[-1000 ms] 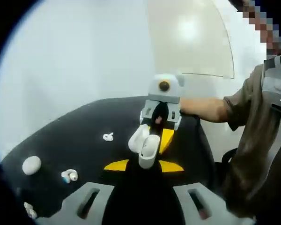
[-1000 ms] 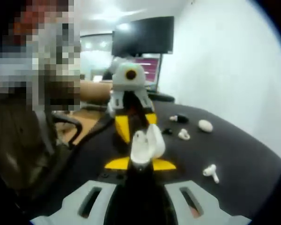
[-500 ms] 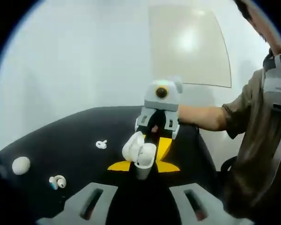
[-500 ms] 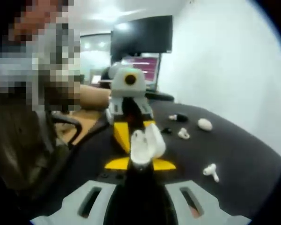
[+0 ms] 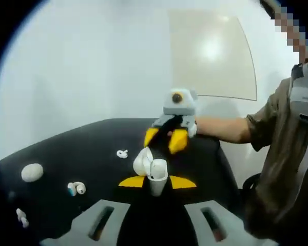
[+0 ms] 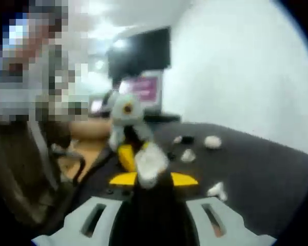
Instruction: Pick up three earphones and place each one into its charging case using tactile feedback, ensure that each earphone is properly inserted and securely positioned inside the case.
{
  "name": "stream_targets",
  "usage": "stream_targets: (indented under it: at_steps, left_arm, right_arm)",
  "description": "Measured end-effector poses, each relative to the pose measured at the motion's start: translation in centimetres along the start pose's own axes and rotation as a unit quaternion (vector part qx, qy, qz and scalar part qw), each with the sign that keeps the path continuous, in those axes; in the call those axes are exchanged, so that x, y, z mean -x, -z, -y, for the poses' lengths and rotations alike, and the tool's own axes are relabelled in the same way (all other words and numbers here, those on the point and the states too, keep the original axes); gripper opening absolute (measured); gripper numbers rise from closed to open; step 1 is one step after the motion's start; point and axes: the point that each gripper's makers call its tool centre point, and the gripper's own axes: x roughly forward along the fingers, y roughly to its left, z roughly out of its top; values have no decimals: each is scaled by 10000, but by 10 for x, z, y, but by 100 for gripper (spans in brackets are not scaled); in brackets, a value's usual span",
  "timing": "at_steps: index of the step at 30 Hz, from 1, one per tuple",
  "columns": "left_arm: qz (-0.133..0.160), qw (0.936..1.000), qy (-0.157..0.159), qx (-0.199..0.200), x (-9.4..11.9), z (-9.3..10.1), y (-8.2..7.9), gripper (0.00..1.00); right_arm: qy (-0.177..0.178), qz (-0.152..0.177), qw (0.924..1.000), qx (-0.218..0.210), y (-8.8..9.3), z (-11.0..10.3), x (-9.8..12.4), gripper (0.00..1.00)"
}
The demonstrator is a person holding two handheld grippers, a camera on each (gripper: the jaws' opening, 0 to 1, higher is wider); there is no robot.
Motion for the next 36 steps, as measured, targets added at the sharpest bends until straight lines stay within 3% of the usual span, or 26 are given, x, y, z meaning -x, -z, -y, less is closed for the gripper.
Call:
stream_targets:
  at_steps: [3, 6, 9, 14, 16, 19, 24, 27, 36]
  left_arm:
    - [8, 10000, 48, 54, -1, 0, 1, 13]
    - [2, 9999, 77, 73, -2, 0, 2, 13]
    - [20, 9999, 89, 98, -2, 0, 2, 13]
    - [42, 9999, 85, 65, -3, -1, 1, 13]
    - [48, 9999, 87, 60, -3, -1, 1, 13]
    - [56, 9999, 87, 46, -3, -1, 1, 13]
    - [66, 9999, 79, 1, -2, -1, 0, 13]
    - [68, 9999, 81, -2, -2, -1, 0, 13]
    - [76, 9999, 98, -1, -2, -2, 0, 13]
  right_arm:
    - [706, -316, 9970, 17, -10, 34, 10, 17]
    - [1172, -1241, 9851, 207, -4, 65, 12, 17]
    - [1207, -1780, 9766, 41, 2, 84, 4, 17]
    - [935, -2445, 9646, 335, 20, 82, -4, 17]
    - [607, -2570, 9639, 337, 29, 68, -8, 18]
    - [358, -2861, 9556, 613, 42, 59, -7, 20]
    - [225, -3024, 9505, 676, 47, 57, -10, 23]
    - [315, -3266, 9410, 831, 53, 62, -6, 24]
    - [400, -3118, 9485, 388, 63, 62, -4, 24]
